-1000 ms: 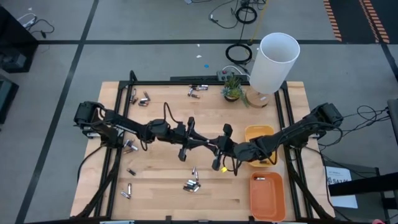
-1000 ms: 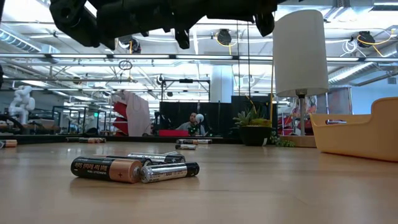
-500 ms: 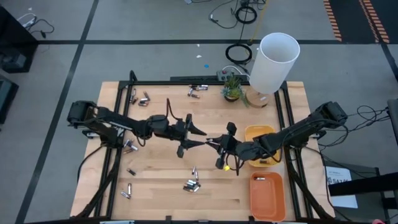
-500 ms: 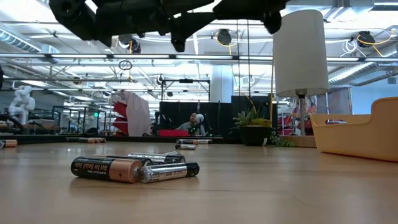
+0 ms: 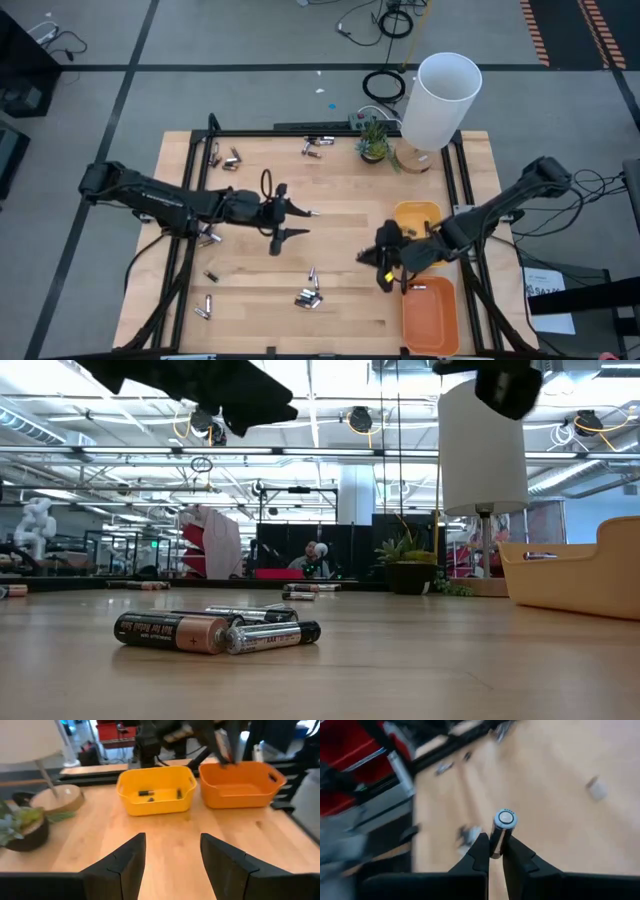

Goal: Sort batteries
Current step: Put the black battery into the orange bin

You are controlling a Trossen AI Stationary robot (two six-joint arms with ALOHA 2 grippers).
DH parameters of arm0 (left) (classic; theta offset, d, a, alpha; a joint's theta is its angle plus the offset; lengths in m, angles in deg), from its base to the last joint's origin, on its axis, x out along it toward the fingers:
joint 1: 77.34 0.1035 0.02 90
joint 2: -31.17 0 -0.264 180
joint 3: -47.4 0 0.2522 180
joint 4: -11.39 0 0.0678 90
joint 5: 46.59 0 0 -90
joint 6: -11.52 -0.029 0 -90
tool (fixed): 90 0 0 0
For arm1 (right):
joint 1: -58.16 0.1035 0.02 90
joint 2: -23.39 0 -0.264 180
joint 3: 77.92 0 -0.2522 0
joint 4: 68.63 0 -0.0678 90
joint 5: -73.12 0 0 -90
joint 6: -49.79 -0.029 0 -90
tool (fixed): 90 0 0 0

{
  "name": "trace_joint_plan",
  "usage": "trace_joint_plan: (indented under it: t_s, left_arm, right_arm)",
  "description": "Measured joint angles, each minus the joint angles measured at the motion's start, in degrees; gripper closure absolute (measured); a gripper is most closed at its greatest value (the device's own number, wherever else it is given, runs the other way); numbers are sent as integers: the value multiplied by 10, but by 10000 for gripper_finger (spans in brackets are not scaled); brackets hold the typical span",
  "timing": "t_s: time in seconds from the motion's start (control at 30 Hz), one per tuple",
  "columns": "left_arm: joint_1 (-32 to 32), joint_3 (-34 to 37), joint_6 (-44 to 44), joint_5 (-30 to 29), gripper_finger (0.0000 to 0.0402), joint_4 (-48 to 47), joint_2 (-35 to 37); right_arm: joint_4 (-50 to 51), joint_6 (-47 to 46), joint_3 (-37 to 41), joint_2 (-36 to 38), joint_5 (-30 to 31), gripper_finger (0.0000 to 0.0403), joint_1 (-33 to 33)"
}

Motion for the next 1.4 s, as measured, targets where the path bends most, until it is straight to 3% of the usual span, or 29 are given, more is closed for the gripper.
trace_joint_plan:
  t_s: [0.1, 0.47, 0.73, 0.9, 1.2, 1.4]
  left_arm:
    - [-9, 0, -15, -24, 203, 1, 0]
    - [-35, 0, -18, -25, 203, 2, 0]
    - [-49, 0, -31, -25, 203, 0, 0]
    - [-49, 0, -32, -25, 203, -5, 0]
    - [-49, 0, -32, -27, 203, -19, 0]
    - [-49, 0, -30, -27, 203, -28, 0]
  right_arm:
    - [10, -75, 0, -15, -72, 391, 7]
    - [66, -357, 0, -65, -273, 391, 48]
    - [74, -436, 0, -61, -292, 391, 77]
    - [126, -463, 0, -61, -298, 391, 90]
    - [213, -517, 0, -61, -384, 389, 123]
    - [306, -522, 0, -61, -385, 385, 127]
